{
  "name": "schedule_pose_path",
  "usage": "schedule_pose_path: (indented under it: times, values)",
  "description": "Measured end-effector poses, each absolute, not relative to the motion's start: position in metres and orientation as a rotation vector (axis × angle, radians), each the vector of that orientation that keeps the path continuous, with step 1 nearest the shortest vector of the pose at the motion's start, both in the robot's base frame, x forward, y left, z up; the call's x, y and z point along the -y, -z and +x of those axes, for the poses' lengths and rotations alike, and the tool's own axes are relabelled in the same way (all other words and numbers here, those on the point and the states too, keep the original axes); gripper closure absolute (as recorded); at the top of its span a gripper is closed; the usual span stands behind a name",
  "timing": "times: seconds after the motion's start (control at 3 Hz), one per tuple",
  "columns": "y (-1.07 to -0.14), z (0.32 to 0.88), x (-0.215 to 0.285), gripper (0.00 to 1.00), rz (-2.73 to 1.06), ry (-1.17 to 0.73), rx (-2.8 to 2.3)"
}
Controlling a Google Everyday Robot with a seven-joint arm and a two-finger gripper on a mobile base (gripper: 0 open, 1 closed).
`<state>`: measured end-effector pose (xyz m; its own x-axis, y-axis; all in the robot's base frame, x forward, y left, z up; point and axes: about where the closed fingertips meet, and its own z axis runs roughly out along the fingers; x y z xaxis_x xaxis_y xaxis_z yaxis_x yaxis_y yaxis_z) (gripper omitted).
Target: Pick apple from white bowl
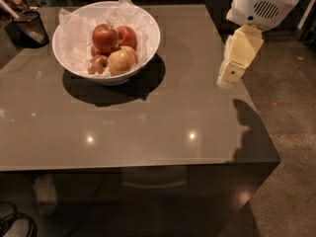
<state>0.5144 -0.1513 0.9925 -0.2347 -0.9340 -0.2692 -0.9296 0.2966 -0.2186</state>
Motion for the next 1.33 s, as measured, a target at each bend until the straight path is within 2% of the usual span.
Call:
schedule_pose_path:
  times: [1.0, 1.33]
  values:
    - [-1.018, 0.571, 0.071, 0.00, -1.754, -0.122, -2.046]
    - [-1.020, 0.574, 0.068, 0.00, -1.742, -0.116, -2.034]
